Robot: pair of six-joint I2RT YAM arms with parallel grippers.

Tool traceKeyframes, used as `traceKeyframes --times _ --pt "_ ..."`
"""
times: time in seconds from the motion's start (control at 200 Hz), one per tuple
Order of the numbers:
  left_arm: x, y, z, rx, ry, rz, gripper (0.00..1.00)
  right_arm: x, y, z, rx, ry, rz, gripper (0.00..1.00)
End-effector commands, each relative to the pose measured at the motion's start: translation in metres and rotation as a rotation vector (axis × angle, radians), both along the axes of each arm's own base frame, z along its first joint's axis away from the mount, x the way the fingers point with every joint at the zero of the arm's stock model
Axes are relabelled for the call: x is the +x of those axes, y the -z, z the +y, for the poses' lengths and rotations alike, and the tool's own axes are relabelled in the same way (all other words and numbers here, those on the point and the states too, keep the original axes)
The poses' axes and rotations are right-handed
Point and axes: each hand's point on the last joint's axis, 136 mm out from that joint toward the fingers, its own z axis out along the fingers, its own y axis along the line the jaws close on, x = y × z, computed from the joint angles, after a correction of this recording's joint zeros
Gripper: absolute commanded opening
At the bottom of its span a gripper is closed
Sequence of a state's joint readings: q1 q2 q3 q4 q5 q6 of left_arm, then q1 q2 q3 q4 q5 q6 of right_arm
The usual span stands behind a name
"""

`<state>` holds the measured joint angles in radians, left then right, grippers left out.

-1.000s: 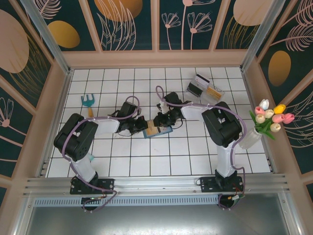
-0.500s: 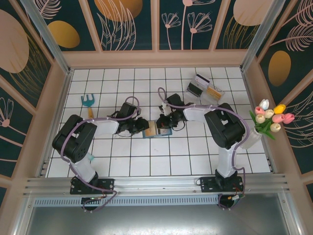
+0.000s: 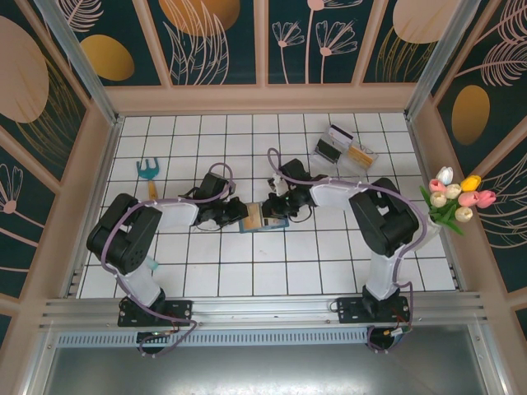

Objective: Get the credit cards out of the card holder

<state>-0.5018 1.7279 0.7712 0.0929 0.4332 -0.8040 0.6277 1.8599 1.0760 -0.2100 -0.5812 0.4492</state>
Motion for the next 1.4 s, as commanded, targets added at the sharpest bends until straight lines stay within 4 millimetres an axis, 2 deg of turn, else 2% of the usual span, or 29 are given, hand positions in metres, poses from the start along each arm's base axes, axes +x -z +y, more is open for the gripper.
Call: traceKeyframes --times 0.0,0.095,0.195,0.325,0.48,0.636,0.661,0.761,0.981,1.091,1.186,1.396 --pt "-0.009 -0.008 0.010 0.025 -0.002 0.022 0.16 0.014 -0.028 -0.001 -0.052 0.110 -0.088 0.14" --pt "-0.003 -0.029 0.007 -0.002 -0.006 -0.020 0.17 0.014 -0.033 0.000 -0.068 0.141 -0.091 0.14" --pt "-0.002 -0.034 0.008 0.002 -0.017 -0.030 0.17 0.007 -0.029 0.010 -0.083 0.122 -0.071 0.17" --pt "-0.005 -0.020 0.013 0.033 -0.032 0.005 0.14 0.003 -0.020 0.020 -0.096 0.110 -0.044 0.22" --pt "-0.007 -0.003 0.014 0.059 -0.033 0.043 0.10 0.003 -0.008 0.022 -0.114 0.115 -0.019 0.22" --pt "-0.007 0.007 0.019 0.094 -0.039 0.061 0.07 0.006 0.005 0.015 -0.179 0.136 -0.011 0.23" --pt "-0.010 0.018 0.021 0.112 -0.039 0.091 0.06 0.007 0.007 0.014 -0.191 0.137 -0.011 0.23" --pt "-0.017 0.029 0.026 0.140 -0.043 0.125 0.05 0.005 0.017 0.009 -0.227 0.138 0.004 0.24" --pt "-0.024 0.040 0.037 0.194 -0.055 0.156 0.04 0.003 0.031 -0.001 -0.295 0.137 0.014 0.29" --pt "-0.026 0.042 0.036 0.192 -0.054 0.163 0.04 -0.006 0.036 0.007 -0.214 0.080 0.053 0.28" --pt "-0.028 0.044 0.037 0.196 -0.052 0.168 0.04 -0.014 0.039 0.013 -0.123 0.041 0.098 0.20" --pt "-0.030 0.047 0.037 0.195 -0.050 0.174 0.04 -0.012 0.032 0.012 -0.010 0.021 0.107 0.14"
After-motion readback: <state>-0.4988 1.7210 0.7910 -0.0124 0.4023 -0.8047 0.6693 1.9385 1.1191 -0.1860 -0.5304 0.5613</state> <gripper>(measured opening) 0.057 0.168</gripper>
